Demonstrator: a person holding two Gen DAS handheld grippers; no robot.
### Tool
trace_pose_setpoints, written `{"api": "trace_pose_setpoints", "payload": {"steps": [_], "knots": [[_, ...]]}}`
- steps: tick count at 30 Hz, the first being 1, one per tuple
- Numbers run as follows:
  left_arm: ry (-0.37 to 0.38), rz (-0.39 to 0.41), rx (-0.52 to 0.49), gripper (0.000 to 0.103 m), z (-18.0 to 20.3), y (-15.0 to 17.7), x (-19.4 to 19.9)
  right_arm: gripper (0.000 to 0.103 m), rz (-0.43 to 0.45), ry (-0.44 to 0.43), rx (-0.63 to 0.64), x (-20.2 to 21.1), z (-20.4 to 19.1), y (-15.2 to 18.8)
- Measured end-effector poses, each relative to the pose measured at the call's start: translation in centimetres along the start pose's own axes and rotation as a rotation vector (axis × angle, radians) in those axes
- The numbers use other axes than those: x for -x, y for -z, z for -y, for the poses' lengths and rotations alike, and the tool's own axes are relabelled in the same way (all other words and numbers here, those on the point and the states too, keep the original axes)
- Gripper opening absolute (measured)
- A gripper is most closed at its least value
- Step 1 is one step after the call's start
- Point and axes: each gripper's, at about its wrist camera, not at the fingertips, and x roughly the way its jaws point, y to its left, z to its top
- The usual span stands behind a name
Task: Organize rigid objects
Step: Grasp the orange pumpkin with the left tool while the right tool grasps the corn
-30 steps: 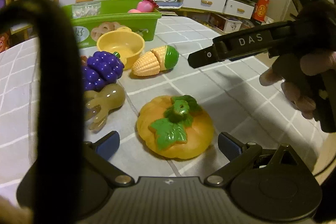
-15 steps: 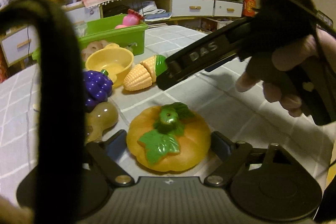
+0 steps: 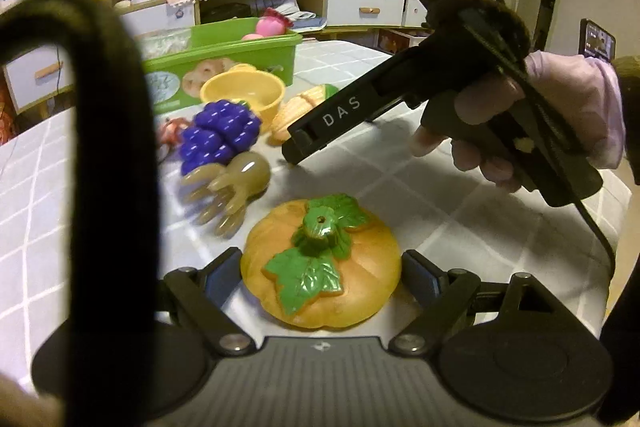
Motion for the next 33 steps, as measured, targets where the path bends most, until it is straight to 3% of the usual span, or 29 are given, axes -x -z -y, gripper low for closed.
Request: {"api": "trace_pose_setpoints", "payload": {"steps": [7, 12, 33], "knots": [[-0.017, -0.009, 0.029, 0.066, -1.4, 0.4, 0.9, 0.099, 0.018, 0.042, 0.002, -0.6, -0.7, -0.5], [-0.015, 0.003, 0.040, 0.066, -1.9, 0.2, 1.7, 0.087, 0.038, 0.036, -0.004, -0.4, -0.9, -1.3], [0.003, 0.107, 0.060, 0.066, -2.2, -2.2, 3.9, 0.086, 0.098, 0.007, -0.113, 2.6, 1.4, -2.6]]}}
